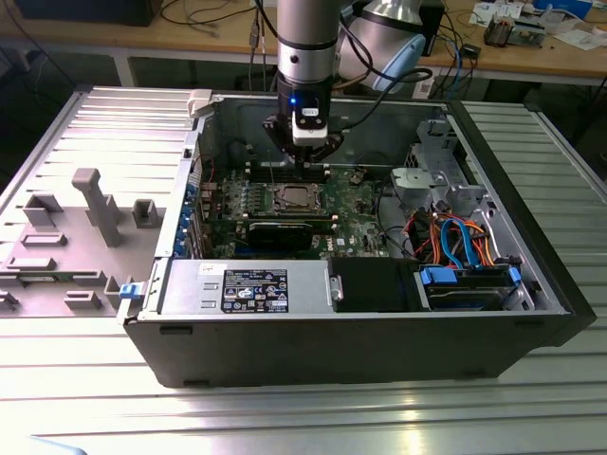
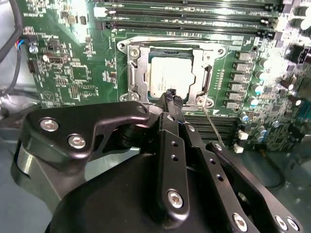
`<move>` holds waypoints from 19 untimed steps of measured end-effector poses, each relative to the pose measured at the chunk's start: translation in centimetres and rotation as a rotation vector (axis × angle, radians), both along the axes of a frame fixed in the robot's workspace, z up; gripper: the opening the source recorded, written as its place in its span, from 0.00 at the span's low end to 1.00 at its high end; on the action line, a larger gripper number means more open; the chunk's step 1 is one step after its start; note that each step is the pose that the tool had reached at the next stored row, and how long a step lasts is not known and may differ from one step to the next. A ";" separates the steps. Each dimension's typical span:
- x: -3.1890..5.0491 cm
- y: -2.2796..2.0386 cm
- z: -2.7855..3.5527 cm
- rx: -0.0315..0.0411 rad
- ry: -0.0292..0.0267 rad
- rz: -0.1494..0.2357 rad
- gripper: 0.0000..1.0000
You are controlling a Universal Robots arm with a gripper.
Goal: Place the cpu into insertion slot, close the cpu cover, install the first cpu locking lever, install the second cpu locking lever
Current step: 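Install the first cpu locking lever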
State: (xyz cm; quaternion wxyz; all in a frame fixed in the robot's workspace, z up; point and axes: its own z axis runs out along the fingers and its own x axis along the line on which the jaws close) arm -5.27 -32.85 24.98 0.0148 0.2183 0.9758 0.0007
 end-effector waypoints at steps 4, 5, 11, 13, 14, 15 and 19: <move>0.00 0.00 -0.02 0.0000 0.0000 0.069 0.11; 0.00 0.00 -0.03 0.0000 0.0000 0.081 0.11; 0.00 0.00 -0.05 0.0000 0.0001 0.166 0.11; 0.00 0.00 -0.06 0.0000 0.0000 0.193 0.11; 0.00 0.00 -0.06 0.0000 0.0000 0.206 0.11; 0.00 0.00 -0.07 0.0000 0.0000 0.219 0.11; 0.00 0.00 -0.17 0.0000 0.0000 0.307 0.11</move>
